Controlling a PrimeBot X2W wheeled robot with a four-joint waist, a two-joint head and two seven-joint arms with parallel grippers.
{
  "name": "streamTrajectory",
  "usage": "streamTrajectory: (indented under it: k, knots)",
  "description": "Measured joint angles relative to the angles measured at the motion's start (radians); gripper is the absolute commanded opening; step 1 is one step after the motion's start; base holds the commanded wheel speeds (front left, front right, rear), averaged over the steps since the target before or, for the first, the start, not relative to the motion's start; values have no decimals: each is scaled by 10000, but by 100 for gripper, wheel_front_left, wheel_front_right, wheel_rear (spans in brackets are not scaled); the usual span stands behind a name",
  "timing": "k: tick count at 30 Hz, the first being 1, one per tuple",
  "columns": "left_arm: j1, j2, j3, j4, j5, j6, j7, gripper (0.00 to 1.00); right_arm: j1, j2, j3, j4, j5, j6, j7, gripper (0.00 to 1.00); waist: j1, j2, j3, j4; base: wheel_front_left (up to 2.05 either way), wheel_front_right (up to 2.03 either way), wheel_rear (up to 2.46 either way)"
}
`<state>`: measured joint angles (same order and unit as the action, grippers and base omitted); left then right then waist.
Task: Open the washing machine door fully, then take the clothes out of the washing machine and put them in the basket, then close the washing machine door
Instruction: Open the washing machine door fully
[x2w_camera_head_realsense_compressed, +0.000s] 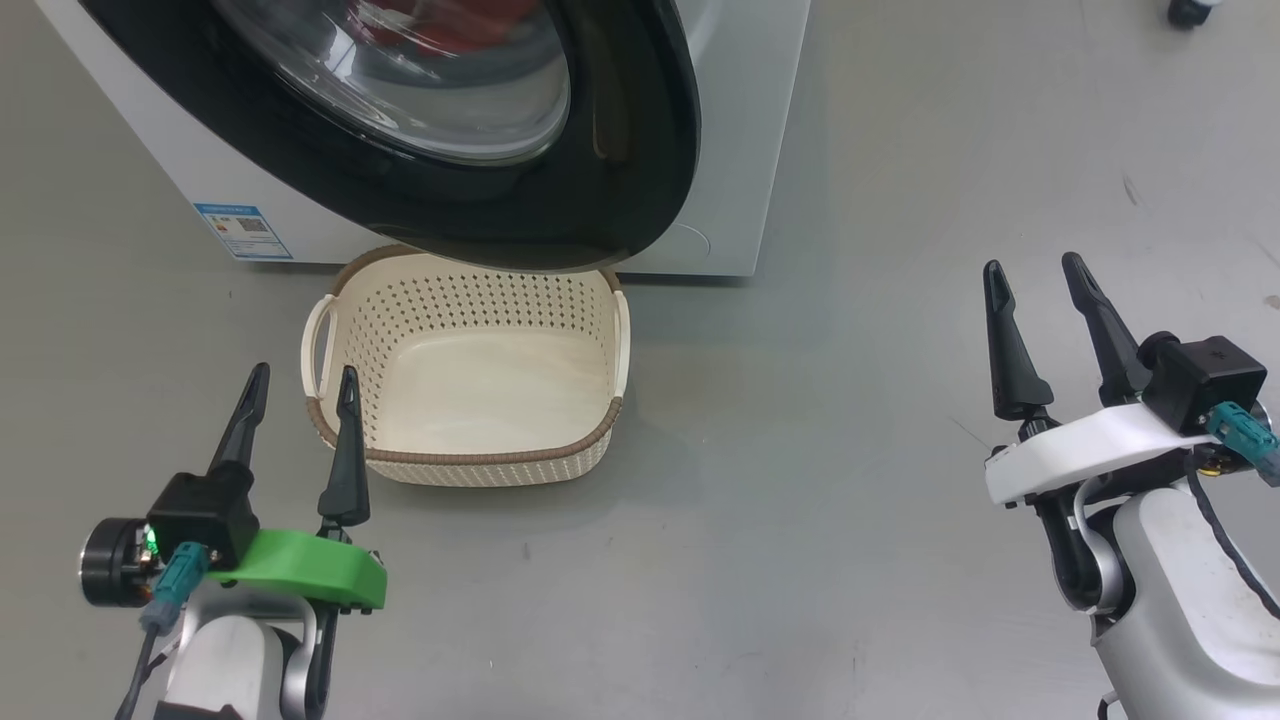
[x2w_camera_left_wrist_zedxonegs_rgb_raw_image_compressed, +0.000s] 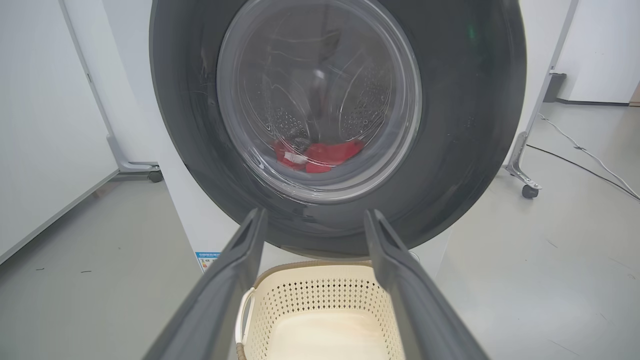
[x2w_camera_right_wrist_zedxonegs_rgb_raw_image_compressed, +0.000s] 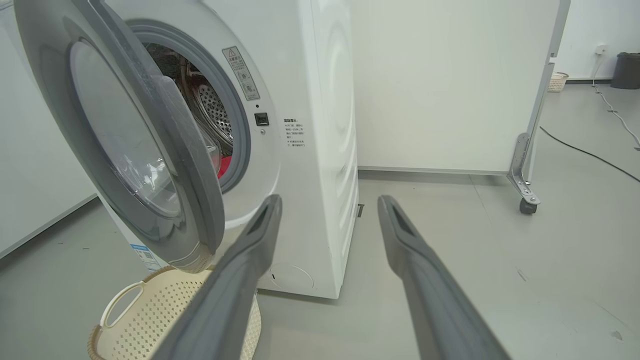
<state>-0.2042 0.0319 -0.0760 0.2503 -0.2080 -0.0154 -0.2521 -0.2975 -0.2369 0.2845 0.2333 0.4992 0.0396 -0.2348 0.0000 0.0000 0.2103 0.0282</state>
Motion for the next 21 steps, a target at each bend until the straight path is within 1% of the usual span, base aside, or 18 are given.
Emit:
streamTrajectory:
  k: [10,11,12,15,20,21]
  knots:
    - [0,-2,10,2,0,0,0,100,0,-8,38,-13,-2,6,-12,100,0,0,67,58,0,0,0]
    - [0,-2,10,2,0,0,0,100,0,-12,56,-13,-2,8,-12,55,0,0,73,64,0,0,0]
    - [0,-2,6,0,0,0,0,100,1,-21,73,-31,-2,17,-10,0,0,0,83,70,0,0,0]
    - [0,-6,-15,-4,0,-2,0,100,-2,-94,77,-128,0,31,-10,0,0,0,155,99,0,0,0]
    - [0,-4,-17,-50,0,-2,0,100,-35,-40,-27,-270,153,50,38,0,0,0,256,129,0,0,0]
    - [-1,-4,-25,-58,0,-2,0,100,-81,-40,-48,-305,219,115,125,0,0,0,300,136,0,0,0]
